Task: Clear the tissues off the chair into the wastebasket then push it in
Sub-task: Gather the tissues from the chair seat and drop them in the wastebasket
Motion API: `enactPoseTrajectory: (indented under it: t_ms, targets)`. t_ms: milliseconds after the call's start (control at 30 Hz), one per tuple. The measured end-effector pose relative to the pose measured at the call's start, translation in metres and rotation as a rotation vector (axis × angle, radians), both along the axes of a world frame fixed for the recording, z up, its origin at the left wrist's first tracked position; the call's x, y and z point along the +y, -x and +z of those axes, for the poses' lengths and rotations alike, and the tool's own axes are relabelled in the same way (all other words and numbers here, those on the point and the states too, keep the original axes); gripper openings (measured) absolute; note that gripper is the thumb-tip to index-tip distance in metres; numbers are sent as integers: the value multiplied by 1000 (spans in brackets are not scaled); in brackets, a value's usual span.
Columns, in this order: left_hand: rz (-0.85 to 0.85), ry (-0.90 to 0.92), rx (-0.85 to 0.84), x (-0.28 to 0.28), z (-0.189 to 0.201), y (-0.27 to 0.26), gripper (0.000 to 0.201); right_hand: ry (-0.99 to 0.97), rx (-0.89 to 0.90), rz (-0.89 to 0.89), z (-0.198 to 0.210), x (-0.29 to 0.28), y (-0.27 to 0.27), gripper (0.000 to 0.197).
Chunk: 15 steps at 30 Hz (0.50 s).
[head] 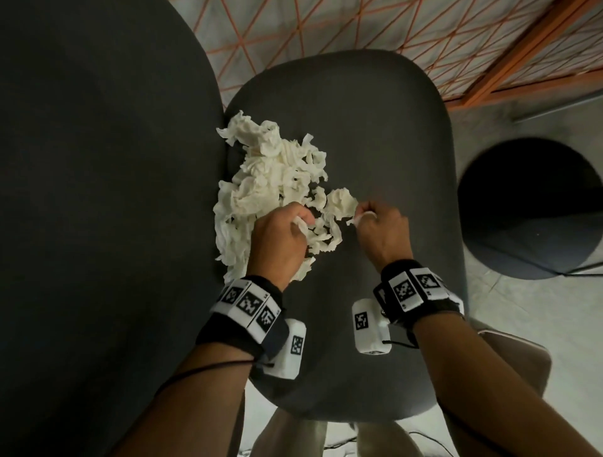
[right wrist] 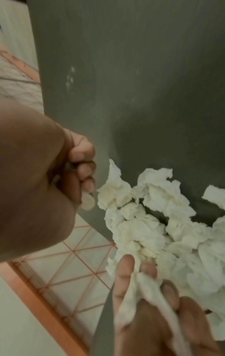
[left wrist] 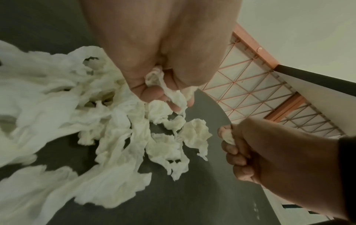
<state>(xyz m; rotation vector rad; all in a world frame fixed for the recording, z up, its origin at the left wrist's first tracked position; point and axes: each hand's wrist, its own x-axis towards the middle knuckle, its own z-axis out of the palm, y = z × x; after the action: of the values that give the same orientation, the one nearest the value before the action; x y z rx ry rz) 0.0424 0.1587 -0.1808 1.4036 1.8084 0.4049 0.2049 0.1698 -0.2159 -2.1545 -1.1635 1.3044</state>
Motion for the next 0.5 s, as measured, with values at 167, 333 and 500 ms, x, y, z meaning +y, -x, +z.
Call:
enactPoseTrajectory:
  t_ms: [167, 333, 500]
  targets:
    - [-16, 50, 126, 21, 0, -6, 23, 64, -158, 71, -9, 19, 15, 40]
    - [-218, 101, 410, 35, -20, -23, 34, 110, -312, 279, -20, 25, 22, 64]
    - [-313, 53, 472, 45, -41, -34, 28, 3, -234, 210, -22, 36, 11, 29]
